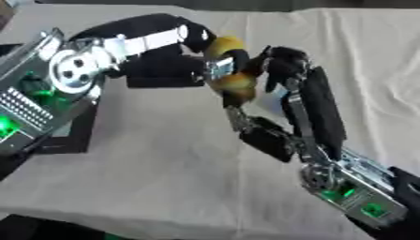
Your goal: Pick up the objects with one hand, pass them to the other hand, and then place them into the box on the other side of the table.
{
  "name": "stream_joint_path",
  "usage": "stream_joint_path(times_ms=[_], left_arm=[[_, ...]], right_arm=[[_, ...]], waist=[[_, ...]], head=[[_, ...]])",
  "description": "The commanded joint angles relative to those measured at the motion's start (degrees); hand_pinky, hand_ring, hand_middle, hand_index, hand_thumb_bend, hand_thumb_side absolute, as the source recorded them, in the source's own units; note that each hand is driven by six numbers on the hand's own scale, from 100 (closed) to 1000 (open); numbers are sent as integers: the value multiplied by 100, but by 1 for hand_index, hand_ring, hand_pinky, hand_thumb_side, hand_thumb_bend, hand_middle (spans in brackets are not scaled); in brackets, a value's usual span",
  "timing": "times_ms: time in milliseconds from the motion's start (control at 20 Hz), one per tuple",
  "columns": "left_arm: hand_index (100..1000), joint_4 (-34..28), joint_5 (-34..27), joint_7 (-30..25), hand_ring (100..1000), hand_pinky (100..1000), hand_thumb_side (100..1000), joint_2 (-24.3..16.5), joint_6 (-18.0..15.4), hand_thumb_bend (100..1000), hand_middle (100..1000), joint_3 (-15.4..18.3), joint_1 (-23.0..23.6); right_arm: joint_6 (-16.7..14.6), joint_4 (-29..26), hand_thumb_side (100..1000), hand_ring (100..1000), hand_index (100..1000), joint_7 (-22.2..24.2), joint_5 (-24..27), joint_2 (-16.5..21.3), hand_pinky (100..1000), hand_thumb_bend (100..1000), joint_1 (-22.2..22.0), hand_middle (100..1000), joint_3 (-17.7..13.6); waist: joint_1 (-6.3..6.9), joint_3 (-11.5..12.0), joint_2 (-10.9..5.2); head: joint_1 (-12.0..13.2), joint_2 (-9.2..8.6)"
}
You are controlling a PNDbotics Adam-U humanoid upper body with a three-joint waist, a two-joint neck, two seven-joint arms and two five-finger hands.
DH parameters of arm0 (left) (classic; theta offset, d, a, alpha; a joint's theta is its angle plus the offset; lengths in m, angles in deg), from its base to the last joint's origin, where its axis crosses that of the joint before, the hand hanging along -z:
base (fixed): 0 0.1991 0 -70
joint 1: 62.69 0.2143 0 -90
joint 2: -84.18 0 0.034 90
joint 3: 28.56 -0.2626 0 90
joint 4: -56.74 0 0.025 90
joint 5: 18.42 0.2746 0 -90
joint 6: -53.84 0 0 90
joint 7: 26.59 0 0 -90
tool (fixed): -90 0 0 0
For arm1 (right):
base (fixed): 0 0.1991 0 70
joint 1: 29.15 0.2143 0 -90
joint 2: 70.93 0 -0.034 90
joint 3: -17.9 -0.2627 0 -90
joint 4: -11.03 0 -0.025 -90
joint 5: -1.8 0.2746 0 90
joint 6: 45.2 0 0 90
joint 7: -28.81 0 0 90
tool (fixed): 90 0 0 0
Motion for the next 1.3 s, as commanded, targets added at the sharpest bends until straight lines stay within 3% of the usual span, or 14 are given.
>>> stream_joint_path(times_ms=[50,300,500,850,1050,1300], left_arm=[[884,-47,-2,-1350,922,920,918,-139,1240,311,796,-6,-51],[878,-58,77,-1492,916,916,813,-118,1240,275,792,-15,-51],[861,-43,217,-1549,905,902,664,-98,1240,234,782,-35,-58],[822,97,409,-1361,876,868,601,-1,1240,143,745,-67,-68],[771,186,319,-1102,846,850,555,40,1240,107,684,-104,-61],[648,338,164,-714,732,812,357,94,1240,100,544,-156,-56]], right_arm=[[-44,-110,100,506,504,-21,4,111,305,100,75,327,-25],[-98,-110,100,507,504,-36,2,111,309,100,79,327,-16],[-151,-110,100,507,504,-50,-8,109,312,100,83,327,-12],[-230,-110,100,503,504,-43,-25,99,308,100,100,328,2],[-257,-110,100,503,504,-34,-39,92,307,100,103,328,13],[-278,-110,100,504,505,-27,-52,86,307,100,93,329,27]], waist=[[9,-2,-80],[14,-11,-71],[18,-22,-67],[17,-33,-54],[15,-32,-47],[8,-33,-37]], head=[[14,-24],[18,-32],[16,-37],[16,-46],[15,-41],[20,-37]])
